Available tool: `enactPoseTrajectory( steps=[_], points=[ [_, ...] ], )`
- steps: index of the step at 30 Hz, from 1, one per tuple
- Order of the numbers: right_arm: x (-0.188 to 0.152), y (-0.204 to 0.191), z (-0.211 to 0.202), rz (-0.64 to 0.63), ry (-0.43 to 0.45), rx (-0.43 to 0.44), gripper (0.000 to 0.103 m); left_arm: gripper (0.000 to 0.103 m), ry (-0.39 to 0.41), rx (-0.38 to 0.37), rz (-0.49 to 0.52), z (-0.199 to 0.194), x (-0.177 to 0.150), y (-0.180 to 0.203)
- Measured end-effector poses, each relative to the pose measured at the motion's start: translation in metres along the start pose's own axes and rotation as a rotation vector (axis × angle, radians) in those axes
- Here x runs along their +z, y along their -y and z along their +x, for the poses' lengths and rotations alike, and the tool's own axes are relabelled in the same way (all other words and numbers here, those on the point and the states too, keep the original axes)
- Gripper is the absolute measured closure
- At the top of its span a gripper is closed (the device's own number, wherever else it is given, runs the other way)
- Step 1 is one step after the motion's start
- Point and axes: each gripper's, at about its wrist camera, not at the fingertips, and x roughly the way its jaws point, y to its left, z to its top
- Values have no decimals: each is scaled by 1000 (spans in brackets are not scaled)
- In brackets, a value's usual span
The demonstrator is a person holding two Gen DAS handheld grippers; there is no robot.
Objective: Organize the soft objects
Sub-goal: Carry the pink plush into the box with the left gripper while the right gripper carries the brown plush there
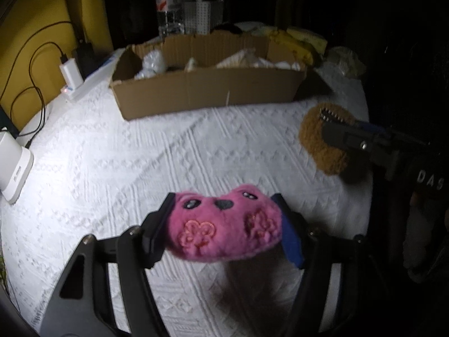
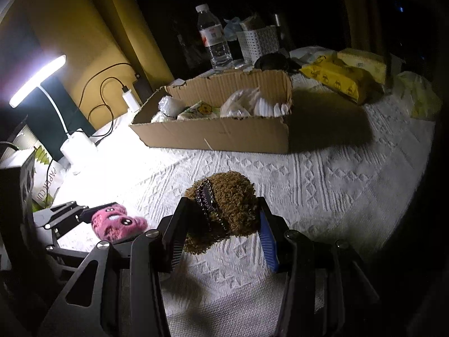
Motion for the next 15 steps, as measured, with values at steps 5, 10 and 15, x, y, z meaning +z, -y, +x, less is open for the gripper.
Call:
enactPoseTrajectory(
  steps=[5, 10, 15],
  points=[
    [8, 0, -1, -5, 3, 7, 55, 35, 36, -34, -15, -6, 14, -1],
    [17, -2, -3, -20, 9, 6, 55, 35, 73, -34, -44, -11, 28, -10],
    [27, -2, -3, -27, 12, 5, 55, 35, 103, -24, -55, -13, 46, -18]
  ],
)
